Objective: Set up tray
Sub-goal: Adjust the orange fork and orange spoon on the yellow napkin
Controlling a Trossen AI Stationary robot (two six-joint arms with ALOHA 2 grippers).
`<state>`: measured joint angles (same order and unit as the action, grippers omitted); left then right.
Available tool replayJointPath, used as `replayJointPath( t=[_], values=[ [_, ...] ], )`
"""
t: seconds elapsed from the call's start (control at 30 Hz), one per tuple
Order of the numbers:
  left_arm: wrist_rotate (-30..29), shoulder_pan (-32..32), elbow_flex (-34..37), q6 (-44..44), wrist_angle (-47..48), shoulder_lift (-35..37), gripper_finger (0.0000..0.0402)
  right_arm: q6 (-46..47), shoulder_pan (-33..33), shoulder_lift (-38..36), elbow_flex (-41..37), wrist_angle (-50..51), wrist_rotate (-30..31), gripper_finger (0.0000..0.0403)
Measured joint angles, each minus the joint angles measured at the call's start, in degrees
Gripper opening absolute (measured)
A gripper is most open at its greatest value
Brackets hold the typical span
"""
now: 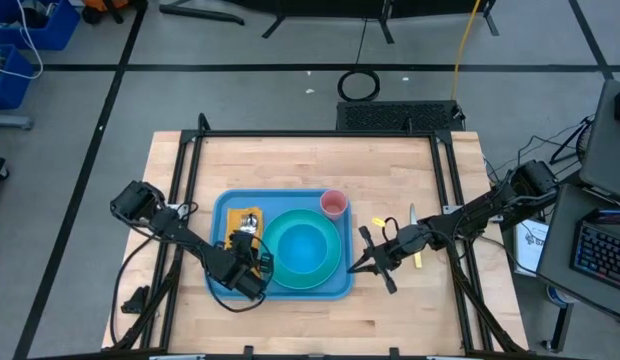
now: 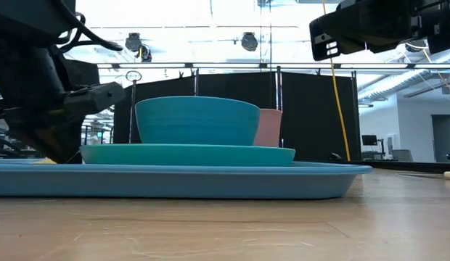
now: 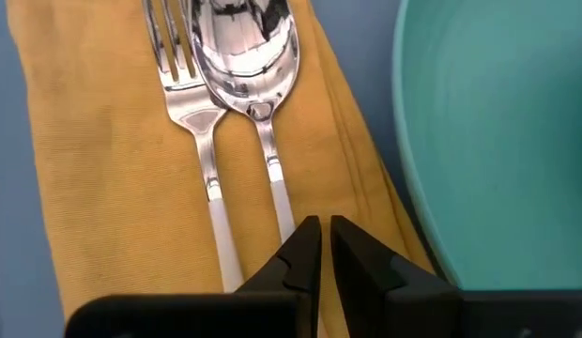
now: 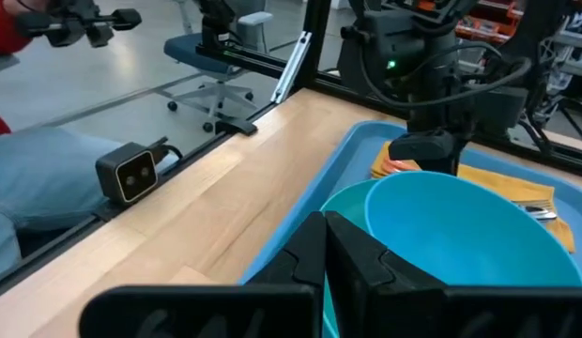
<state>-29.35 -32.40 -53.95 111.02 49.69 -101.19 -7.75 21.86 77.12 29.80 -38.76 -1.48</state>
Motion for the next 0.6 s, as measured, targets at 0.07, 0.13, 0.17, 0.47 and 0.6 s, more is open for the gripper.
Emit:
replayJointPath(
  t=[0.07,0.13,0.17,0.47,0.6],
  values=[
    [0.4,0.0,0.0,0.7,0.6,0.0,0.0035,1.3,-0.1,0.0,0.0,0.0,0.0,0.0],
    [0.7,0.0,0.0,1.0,1.3,0.0,0.0035,2.2,-0.1,0.0,0.0,0.0,0.0,0.0],
    [0.7,0.0,0.0,1.1,1.6,0.0,0.0035,2.4,-0.1,0.0,0.0,0.0,0.0,0.0],
    [1.6,-0.5,-0.1,2.7,4.2,0.0,0.0035,1.7,-0.1,0.0,0.0,0.0,0.0,0.0],
    [2.7,-0.9,-0.1,5.1,5.8,0.0,0.0035,1.6,-0.1,0.0,0.0,0.0,0.2,0.0]
  ],
)
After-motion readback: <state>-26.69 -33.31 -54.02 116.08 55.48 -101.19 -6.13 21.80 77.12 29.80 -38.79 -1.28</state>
